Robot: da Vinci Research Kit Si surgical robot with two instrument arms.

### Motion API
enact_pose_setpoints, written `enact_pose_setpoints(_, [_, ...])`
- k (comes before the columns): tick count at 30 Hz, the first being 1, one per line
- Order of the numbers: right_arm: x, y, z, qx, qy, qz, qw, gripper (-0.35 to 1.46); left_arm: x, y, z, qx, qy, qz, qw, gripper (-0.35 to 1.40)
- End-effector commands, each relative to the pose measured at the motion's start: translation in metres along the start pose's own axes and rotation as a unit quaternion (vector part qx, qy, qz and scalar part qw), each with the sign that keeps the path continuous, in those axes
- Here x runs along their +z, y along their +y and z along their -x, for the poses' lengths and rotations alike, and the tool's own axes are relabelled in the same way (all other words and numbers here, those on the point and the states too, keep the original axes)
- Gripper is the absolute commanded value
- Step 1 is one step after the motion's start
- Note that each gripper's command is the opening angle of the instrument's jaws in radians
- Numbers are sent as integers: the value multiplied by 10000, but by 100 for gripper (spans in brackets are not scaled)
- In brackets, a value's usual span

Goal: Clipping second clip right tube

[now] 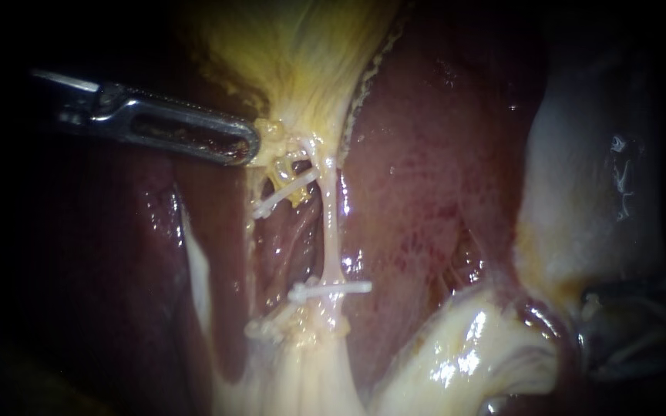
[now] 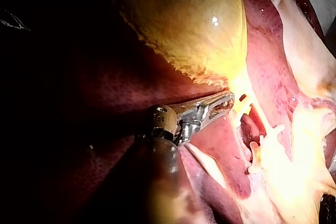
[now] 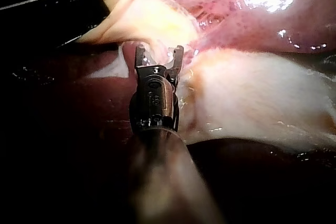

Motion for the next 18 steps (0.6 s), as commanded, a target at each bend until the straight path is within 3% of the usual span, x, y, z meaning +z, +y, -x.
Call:
enact_pose_setpoints(1, [0, 0, 1, -1, 0, 2, 10000, 50, -1, 0, 0, 0, 0, -1, 10000, -35])
enact_pose_setpoints(6, [1, -2, 0, -33, -1, -10, 10000, 49, -10, 0, 1, -2, 15, -33, 10000, -35])
enact_pose_setpoints(16, [3, -3, -1, -2, -4, -19, 10000, 49, -81, 7, 34, -108, -114, 210, 9997, -35])
enact_pose_setpoints(18, [4, -3, -1, -1, -4, -17, 10000, 49, -88, 10, 38, -126, -132, 246, 9995, -35])
